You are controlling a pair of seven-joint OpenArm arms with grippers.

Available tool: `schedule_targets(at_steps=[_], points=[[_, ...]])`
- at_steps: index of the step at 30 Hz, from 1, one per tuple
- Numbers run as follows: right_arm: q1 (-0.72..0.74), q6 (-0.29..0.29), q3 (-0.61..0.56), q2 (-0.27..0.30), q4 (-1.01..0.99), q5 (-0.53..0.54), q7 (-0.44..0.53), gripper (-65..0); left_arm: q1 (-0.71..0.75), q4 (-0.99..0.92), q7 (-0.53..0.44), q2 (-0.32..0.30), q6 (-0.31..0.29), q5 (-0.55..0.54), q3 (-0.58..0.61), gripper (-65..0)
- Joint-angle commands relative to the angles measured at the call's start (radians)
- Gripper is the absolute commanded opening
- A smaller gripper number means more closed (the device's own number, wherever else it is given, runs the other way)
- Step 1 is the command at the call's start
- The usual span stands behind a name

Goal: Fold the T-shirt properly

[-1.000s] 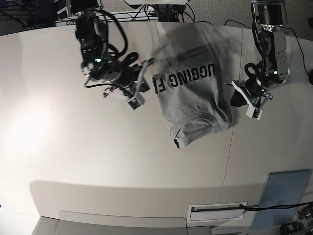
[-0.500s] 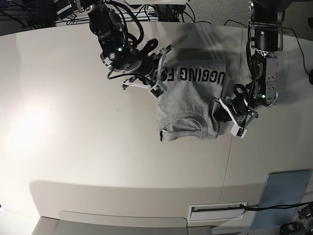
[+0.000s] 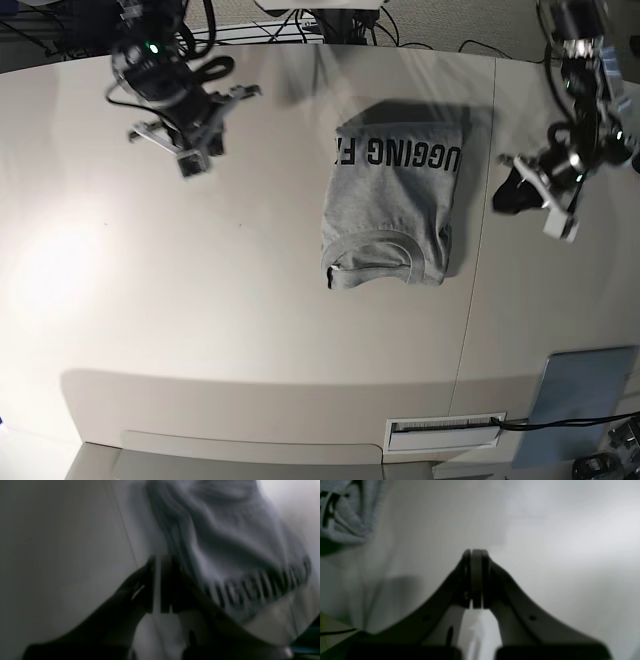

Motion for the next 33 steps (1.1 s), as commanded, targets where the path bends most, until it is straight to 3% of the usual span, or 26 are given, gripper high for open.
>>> schedule_targets(at_steps=[1,4,10,13,18,22,27,33], points=[[-0.035,0.003,0.036,0.003,0.055,0.003,0.015,-65.0,0.032,0.052,-0.022,-0.016,-0.006,-0.033,-0.033,-61.1],[-0.148,0.002,0.149,0.003,0.103,0.016,0.002,-65.0,0.180,0.136,-0.022,-0.016,-0.007,-0.059,-0.113,-61.1],[-0.389,0.003,0.336,-0.003,0.103,0.151,0.008,-65.0,0.465,0.156,-0.046,0.001,-0.013,-0.066,-0.188,-61.1],[-0.510,0.003,0.404,-0.003,0.103,0.151,0.038,-65.0,0.578,0.156,-0.093,0.036,-0.051,-0.041,-0.188,-61.1],[-0.640,0.003,0.478,-0.002,0.103,0.143,0.035,-65.0,0.671,0.109,-0.103,0.106,-0.060,0.013,-0.187,-61.1],[-0.618,0.028,0.480,-0.002,-0.007,0.094,0.063,-65.0,0.666,0.000,-0.103,0.166,-0.078,0.057,-0.187,-61.1],[-0.481,0.142,0.480,0.011,-0.378,0.053,0.110,-65.0,0.616,-0.216,-0.117,0.250,-0.078,0.179,-0.187,-61.1],[-0.279,0.224,0.480,0.106,-0.866,0.054,0.175,-65.0,0.539,-0.578,-0.449,0.263,-0.078,0.513,-0.187,-61.1]])
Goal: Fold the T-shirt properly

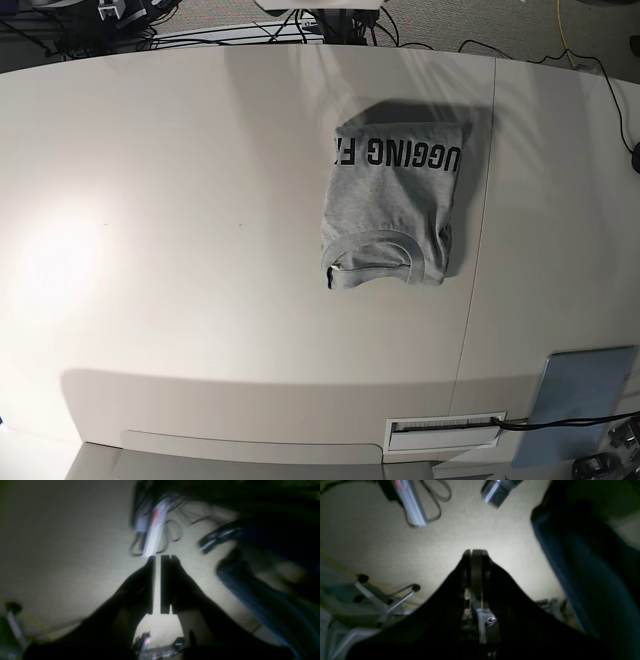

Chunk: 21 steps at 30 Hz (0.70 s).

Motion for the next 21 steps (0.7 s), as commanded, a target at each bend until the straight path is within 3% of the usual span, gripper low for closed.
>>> schedule_targets(at_steps=[1,5,9,14,17,21], points=[[0.015,0.007,0.006,0.033,-0.063,-0.003,0.019,-65.0,0.000,-0.045,-0.040,-0.005,-0.012,0.039,-0.004,-61.1],[0.163,0.064,0.006,0.119,-0.384,-0.022,0.122,-65.0,-0.101,-0.272,-0.144,-0.005,-0.012,0.174,-0.004,-61.1],[0.297,0.080,0.005,0.167,-0.654,-0.133,0.267,-65.0,-0.208,-0.441,-0.173,-0.005,-0.011,0.240,-0.004,-61.1],[0.417,0.085,0.004,0.186,-0.858,-0.250,0.439,-65.0,-0.343,-0.578,-0.172,-0.005,0.110,0.340,-0.001,-61.1],[0.466,0.127,0.004,0.183,-0.898,-0.273,0.455,-65.0,-0.404,-0.638,-0.172,-0.004,0.166,0.369,0.013,-61.1],[0.497,0.135,-0.034,0.172,-0.901,-0.276,0.449,-65.0,-0.447,-0.682,-0.173,-0.004,0.181,0.368,0.045,-61.1]])
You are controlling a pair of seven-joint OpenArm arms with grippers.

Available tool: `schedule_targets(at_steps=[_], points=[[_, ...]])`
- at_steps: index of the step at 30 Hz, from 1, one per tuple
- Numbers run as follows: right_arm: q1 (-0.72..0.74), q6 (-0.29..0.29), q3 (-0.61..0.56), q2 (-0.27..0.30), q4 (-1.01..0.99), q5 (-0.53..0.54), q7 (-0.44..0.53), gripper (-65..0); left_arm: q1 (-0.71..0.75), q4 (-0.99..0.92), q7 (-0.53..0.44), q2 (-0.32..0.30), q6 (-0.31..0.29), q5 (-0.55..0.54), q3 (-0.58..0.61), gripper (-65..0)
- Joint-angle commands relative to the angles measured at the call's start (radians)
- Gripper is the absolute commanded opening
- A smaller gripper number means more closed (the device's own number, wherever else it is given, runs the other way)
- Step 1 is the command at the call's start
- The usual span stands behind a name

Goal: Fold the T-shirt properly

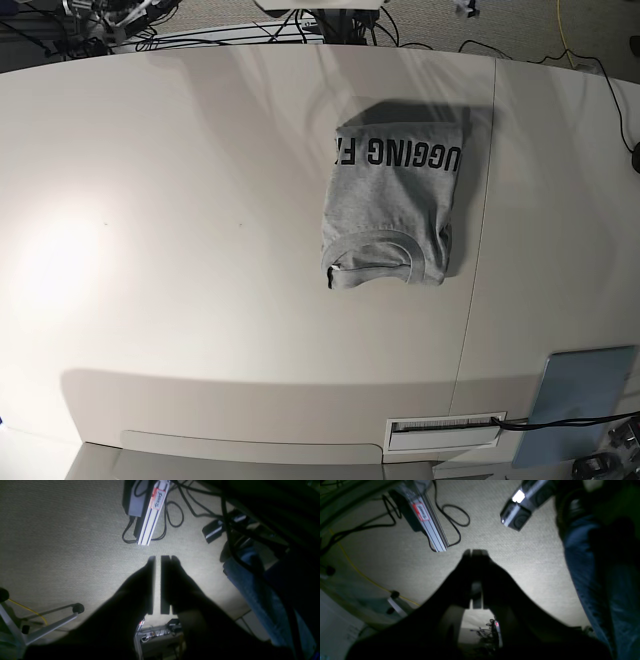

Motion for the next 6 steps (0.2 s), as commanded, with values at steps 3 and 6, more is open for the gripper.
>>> schedule_targets(at_steps=[3,6], points=[[-0.011,-0.002,-0.079,0.014,0.002,-0.005,0.014,-65.0,0.005,0.000,-0.029,-0.008,0.000,0.003,0.042,-61.1],[-0.011,-0.050,-0.174,0.014,0.002,-0.004,0.027,-65.0,0.002,0.000,-0.044,-0.008,0.020,-0.018,0.095,-61.1]])
